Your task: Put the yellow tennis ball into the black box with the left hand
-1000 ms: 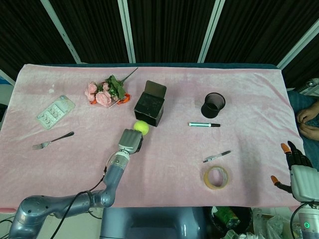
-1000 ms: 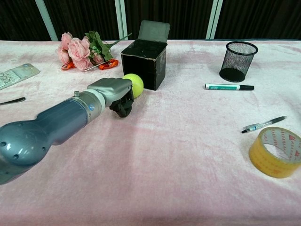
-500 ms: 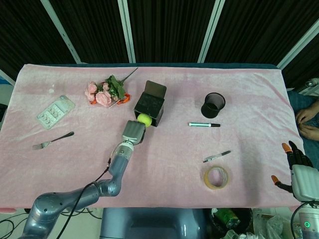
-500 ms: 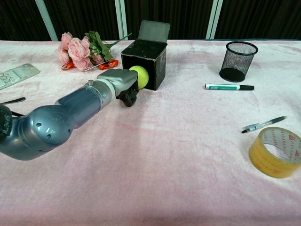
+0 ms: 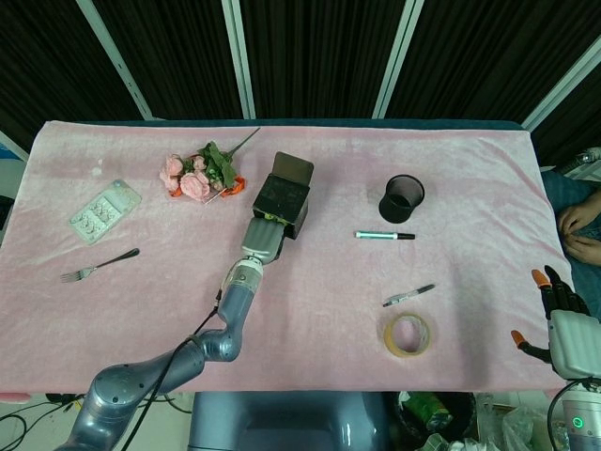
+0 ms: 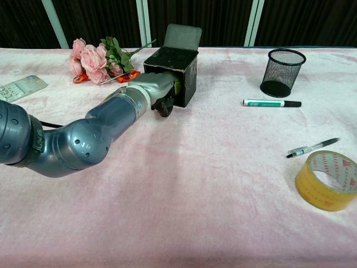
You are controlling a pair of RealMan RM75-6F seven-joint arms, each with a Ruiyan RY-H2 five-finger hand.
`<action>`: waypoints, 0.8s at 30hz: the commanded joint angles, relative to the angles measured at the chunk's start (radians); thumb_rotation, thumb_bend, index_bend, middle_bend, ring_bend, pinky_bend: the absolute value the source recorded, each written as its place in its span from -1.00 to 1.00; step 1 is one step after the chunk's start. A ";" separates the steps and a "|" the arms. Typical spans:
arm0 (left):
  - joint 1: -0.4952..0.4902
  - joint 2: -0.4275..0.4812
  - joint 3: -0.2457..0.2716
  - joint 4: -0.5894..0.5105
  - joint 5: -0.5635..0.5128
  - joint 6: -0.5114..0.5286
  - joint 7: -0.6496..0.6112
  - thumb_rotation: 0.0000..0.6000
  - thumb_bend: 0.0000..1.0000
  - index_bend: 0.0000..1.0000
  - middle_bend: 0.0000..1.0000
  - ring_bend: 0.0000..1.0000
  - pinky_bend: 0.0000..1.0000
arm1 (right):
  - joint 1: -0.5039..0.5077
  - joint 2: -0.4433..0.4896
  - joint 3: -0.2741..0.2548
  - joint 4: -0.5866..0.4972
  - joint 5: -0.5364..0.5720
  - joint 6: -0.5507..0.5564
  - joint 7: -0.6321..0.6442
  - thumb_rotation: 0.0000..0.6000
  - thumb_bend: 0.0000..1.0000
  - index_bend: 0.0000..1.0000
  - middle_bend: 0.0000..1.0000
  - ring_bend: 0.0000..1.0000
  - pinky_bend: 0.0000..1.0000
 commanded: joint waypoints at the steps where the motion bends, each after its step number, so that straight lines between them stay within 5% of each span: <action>1: -0.003 -0.005 -0.010 0.008 -0.013 -0.006 0.013 1.00 0.08 0.05 0.11 -0.08 0.43 | 0.000 0.000 0.000 -0.001 0.001 0.000 -0.001 1.00 -0.77 -0.95 -1.00 -0.81 -0.65; 5: 0.000 0.003 -0.013 -0.005 -0.021 -0.019 0.022 1.00 0.07 -0.47 -0.34 -0.45 0.09 | 0.000 -0.001 0.001 -0.002 0.003 0.000 -0.005 1.00 -0.77 -0.95 -1.00 -0.81 -0.65; 10: 0.013 0.022 -0.008 -0.058 -0.008 -0.006 0.015 1.00 0.06 -0.85 -0.66 -0.74 -0.21 | 0.001 -0.003 0.000 -0.003 0.004 -0.001 -0.011 1.00 -0.75 -0.95 -1.00 -0.81 -0.65; 18: 0.047 0.052 0.007 -0.147 0.014 0.073 0.031 1.00 0.06 -0.92 -0.76 -0.88 -0.34 | 0.002 -0.004 0.000 -0.006 0.010 -0.005 -0.016 1.00 -0.74 -0.95 -1.00 -0.81 -0.65; 24: 0.067 0.082 0.016 -0.203 0.039 0.111 0.025 1.00 0.06 -0.92 -0.82 -0.95 -0.63 | 0.002 -0.004 0.000 -0.009 0.014 -0.008 -0.020 1.00 -0.73 -0.95 -1.00 -0.81 -0.65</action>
